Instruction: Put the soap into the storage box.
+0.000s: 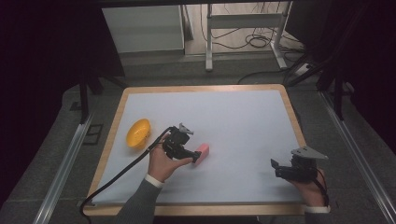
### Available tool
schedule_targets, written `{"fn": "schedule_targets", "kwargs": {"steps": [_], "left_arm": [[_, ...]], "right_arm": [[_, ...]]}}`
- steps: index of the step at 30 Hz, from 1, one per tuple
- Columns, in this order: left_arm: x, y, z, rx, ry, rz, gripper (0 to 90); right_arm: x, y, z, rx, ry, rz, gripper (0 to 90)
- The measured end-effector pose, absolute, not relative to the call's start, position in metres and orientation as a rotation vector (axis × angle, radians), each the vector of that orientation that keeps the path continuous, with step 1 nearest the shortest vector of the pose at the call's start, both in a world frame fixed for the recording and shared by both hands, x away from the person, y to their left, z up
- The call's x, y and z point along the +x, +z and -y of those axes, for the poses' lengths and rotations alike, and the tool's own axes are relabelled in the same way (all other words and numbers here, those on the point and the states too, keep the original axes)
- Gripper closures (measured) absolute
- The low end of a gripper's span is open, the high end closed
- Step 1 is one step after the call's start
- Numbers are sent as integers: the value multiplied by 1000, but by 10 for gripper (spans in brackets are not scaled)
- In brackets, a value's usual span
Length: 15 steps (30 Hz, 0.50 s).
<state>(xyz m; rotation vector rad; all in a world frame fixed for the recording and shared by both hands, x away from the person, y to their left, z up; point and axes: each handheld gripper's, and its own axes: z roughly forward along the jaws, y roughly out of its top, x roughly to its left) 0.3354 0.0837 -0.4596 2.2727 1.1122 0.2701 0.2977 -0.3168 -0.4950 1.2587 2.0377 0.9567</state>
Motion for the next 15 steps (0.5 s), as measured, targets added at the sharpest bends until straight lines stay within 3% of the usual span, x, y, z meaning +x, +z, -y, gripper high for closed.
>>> {"fn": "schedule_targets", "kwargs": {"steps": [15], "left_arm": [[347, -477, -52, 2360, 243, -1088, 204]], "right_arm": [[298, -497, 317, 1256, 953, -2042, 72]]}}
